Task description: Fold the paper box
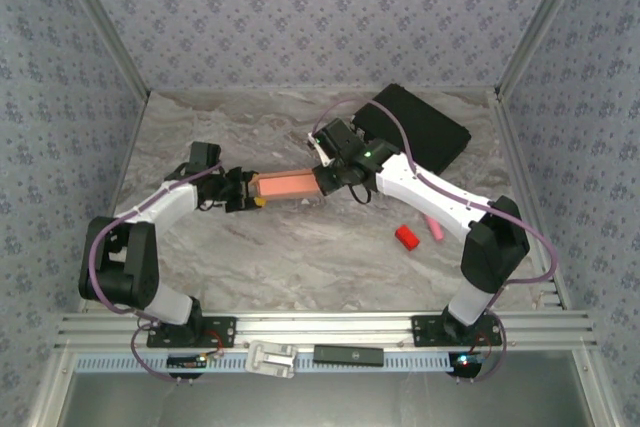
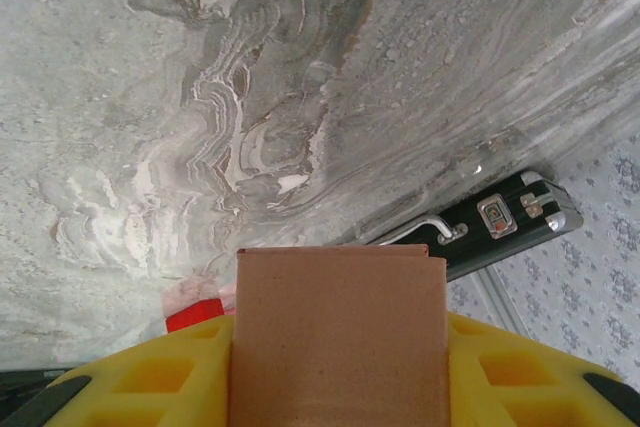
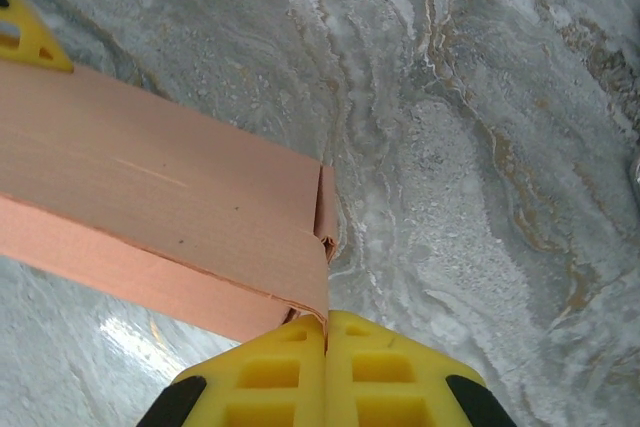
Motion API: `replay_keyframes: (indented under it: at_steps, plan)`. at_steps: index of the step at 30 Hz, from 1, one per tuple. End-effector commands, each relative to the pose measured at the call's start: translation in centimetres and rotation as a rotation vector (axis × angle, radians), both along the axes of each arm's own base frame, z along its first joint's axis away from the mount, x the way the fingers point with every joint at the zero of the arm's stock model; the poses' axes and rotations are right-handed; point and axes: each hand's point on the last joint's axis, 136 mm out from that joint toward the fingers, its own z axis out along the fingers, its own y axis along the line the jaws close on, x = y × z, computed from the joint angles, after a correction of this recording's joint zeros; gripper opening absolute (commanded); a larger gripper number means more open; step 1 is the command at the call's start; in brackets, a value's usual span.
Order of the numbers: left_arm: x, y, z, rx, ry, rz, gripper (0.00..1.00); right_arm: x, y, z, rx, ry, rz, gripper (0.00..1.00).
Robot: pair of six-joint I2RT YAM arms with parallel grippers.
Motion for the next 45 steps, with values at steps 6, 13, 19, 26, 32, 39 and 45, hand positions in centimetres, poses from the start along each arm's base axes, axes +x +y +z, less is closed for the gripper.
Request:
replay_keyframes:
  at_steps: [6, 13, 19, 26, 32, 39, 45]
  plan:
    - [0.0, -0.1, -0.1, -0.031, 0.018, 0.016, 0.18, 0.4, 0.2, 1.4, 0.112, 0.017, -0.161, 0.00]
    - [0.2, -0.2, 0.0, -0.038, 0.015, 0.015, 0.18, 0.3, 0.5, 1.6, 0.139, 0.027, -0.222, 0.00]
    - [0.3, -0.2, 0.1, -0.046, 0.010, 0.018, 0.16, 0.1, 0.5, 1.6, 0.149, -0.002, -0.268, 0.00]
    - [0.5, -0.4, 0.2, -0.060, 0.005, 0.022, 0.15, 0.2, 0.6, 1.6, 0.186, -0.049, -0.283, 0.00]
    - [0.7, -0.6, 0.2, -0.071, 0.006, 0.020, 0.14, -0.1, 0.6, 1.1, 0.225, -0.111, -0.281, 0.00]
    - [0.9, -0.7, 0.4, -0.084, 0.002, 0.028, 0.13, -0.7, 0.8, 0.2, 0.259, -0.153, -0.270, 0.00]
    - [1.1, -0.8, 0.5, -0.103, 0.000, 0.042, 0.13, -0.9, 1.0, -0.3, 0.281, -0.237, -0.261, 0.00]
